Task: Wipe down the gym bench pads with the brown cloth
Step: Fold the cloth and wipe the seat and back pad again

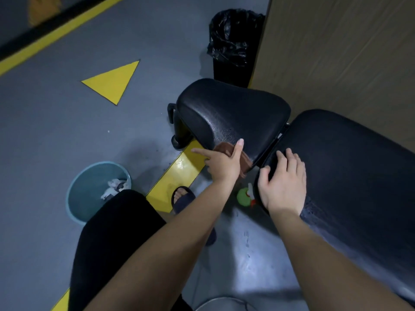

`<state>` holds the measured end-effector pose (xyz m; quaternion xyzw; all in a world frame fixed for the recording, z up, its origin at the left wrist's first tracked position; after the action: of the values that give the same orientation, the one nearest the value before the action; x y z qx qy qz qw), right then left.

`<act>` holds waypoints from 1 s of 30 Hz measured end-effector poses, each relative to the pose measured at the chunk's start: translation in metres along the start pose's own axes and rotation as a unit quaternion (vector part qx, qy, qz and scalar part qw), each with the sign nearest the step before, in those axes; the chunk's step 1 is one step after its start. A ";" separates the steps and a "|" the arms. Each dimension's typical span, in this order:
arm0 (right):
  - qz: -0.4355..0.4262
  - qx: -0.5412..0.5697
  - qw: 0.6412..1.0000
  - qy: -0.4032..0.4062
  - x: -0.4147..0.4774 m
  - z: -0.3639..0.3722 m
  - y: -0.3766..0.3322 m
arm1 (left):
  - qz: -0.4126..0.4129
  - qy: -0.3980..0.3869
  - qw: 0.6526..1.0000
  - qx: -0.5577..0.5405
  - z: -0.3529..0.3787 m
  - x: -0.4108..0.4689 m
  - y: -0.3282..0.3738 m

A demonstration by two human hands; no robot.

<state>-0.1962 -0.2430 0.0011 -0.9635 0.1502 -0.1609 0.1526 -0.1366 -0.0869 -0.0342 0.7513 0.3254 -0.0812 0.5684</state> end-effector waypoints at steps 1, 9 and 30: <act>-0.001 -0.002 1.000 0.006 -0.001 0.000 0.000 | -0.001 -0.008 1.000 -0.004 -0.002 0.004 0.002; 0.003 -0.006 1.000 0.004 0.002 0.001 0.001 | 0.039 0.035 0.998 -0.021 -0.005 0.018 0.006; 0.007 -0.001 1.000 0.021 0.004 0.004 0.002 | -0.205 0.182 0.907 -0.319 -0.039 0.058 0.010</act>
<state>-0.1920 -0.2456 -0.0022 -0.9590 0.1603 -0.1802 0.1490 -0.0951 -0.0299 -0.0416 0.4483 0.5790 0.0502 0.6792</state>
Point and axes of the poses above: each hand's wrist, its own x-axis towards the middle knuckle, its own z-axis out of the palm, y = z × x, the point moved 5 cm from there along x, towards the middle knuckle, and after that the axes turned 1 degree about y, right-handed, at the moved point
